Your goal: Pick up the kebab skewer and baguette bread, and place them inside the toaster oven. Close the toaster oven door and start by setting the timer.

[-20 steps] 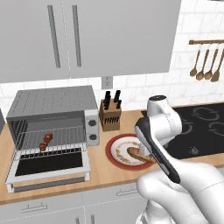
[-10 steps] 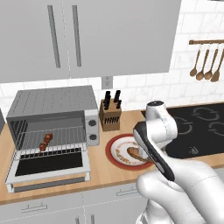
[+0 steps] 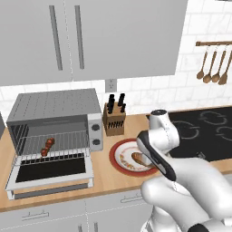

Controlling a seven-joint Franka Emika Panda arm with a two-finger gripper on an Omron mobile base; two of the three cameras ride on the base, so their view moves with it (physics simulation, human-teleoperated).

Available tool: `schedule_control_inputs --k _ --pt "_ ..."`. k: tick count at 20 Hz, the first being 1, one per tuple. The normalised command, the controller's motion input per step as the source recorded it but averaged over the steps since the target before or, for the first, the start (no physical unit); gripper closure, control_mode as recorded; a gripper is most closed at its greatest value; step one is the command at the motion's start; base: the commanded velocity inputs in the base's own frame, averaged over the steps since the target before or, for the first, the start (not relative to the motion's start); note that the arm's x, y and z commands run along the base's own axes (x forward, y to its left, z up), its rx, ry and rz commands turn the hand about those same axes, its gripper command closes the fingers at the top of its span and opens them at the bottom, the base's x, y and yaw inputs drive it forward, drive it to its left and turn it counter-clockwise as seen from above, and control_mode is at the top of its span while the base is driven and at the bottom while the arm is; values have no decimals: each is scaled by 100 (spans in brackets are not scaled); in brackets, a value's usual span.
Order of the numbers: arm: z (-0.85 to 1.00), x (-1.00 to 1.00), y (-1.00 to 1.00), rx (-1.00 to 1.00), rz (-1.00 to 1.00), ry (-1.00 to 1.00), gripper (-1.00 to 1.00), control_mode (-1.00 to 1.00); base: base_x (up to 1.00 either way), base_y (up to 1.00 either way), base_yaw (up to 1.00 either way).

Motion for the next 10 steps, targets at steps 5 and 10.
schedule_control_inputs --k 5,10 --pt "-30 23 0 0 0 1 -100 -100 0 0 0" --pt "-30 6 0 0 0 0 -100 -100 0 0 0"
